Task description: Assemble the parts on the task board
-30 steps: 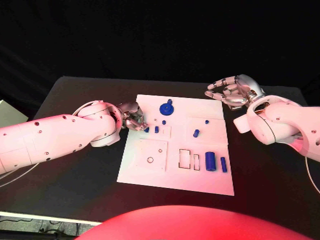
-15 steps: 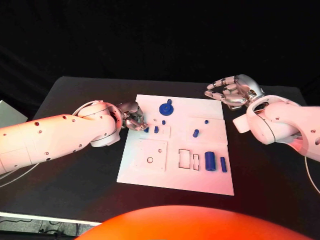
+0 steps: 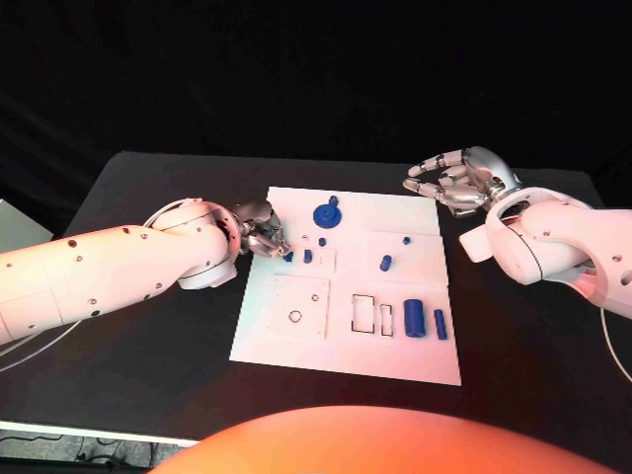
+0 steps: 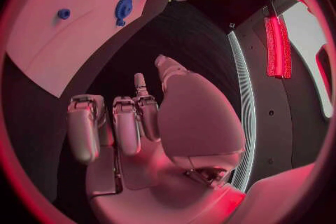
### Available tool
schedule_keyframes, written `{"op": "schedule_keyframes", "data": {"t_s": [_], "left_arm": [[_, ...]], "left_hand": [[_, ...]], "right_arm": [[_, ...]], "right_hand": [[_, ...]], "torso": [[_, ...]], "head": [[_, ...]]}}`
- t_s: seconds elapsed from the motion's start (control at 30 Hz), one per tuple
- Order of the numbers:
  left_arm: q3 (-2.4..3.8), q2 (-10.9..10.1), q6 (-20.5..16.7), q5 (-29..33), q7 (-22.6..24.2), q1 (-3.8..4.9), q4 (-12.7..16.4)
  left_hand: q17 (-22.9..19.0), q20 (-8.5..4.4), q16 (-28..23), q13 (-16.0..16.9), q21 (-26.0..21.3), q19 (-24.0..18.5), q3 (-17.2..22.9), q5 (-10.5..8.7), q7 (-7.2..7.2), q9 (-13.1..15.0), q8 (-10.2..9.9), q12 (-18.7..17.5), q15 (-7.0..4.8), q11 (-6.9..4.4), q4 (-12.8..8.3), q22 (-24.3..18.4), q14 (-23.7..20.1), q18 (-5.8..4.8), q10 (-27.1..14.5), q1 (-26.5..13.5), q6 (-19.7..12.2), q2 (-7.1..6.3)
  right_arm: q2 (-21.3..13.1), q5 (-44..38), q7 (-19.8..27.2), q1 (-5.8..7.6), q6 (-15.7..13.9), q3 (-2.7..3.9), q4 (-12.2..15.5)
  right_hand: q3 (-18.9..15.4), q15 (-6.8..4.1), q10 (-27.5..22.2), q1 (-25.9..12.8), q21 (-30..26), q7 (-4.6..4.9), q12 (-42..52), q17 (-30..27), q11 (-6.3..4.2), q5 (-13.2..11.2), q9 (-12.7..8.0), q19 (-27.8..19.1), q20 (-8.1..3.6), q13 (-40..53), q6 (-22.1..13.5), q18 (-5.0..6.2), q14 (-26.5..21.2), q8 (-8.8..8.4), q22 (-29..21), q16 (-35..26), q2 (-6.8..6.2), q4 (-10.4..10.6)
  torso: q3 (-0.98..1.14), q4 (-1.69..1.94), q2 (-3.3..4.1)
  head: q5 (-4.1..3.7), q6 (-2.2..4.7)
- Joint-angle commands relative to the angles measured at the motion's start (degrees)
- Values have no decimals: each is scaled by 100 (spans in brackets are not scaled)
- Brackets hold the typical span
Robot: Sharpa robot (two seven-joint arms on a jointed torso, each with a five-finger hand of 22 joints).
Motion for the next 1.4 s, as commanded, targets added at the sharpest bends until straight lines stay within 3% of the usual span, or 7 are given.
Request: {"op": "schedule_keyframes", "data": {"t_s": [0.03, 0.37, 0.77, 1.4], "left_arm": [[-19, 34, 232, 186, 13, -23, 12], [-19, 47, 190, 260, -11, -23, -36], [-19, 57, 118, 322, -19, -22, -70], [-19, 51, 154, 330, -87, -22, -108]], "left_hand": [[1015, 16, 36, 3, 6, 16, 450, 14, -55, 12, 22, 33, -46, -15, -475, 402, 478, -112, 22, -43, -17, 28], [1020, 28, 38, 26, -7, 15, 270, -12, -129, 7, 19, 38, -96, -71, -326, 395, 479, -112, 36, -198, 5, 16], [1019, 37, 37, 40, -27, 22, -187, -58, -162, -87, -56, 29, -125, -99, 107, 386, 479, -111, 17, -430, 109, 15], [1016, 41, 36, 70, -40, 26, -673, -50, -159, -162, -123, 33, -123, -96, 503, 380, 479, -111, 12, -435, 172, 17]], "right_arm": [[-4, -36, 68, -3, 46, 1, 12], [-5, -36, 69, -3, 40, 1, 12], [-5, -36, 69, -3, 35, 1, 11], [-6, -36, 71, -3, 31, 1, 11]], "right_hand": [[29, 7, 67, -66, -30, 5, -11, 1131, 41, 32, -5, 340, 16, 994, -42, 97, 506, 31, 1150, -33, 9, -6], [29, 7, 67, -66, -30, 5, -11, 1131, 41, 32, -5, 340, 16, 994, -42, 97, 506, 31, 1150, -33, 9, -6], [29, 7, 67, -66, -30, 5, -11, 1131, 41, 32, -5, 340, 16, 994, -42, 97, 506, 31, 1150, -33, 9, -6], [29, 7, 67, -66, -30, 5, -11, 1131, 41, 32, -5, 340, 16, 994, -42, 97, 506, 31, 1150, -33, 9, -6]], "torso": [[-1, 0, 0], [-1, 3, 0], [-4, 2, 0], [-4, 3, -1]], "head": [[-1, 1], [-13, 1], [-16, 1], [-29, 1]]}}
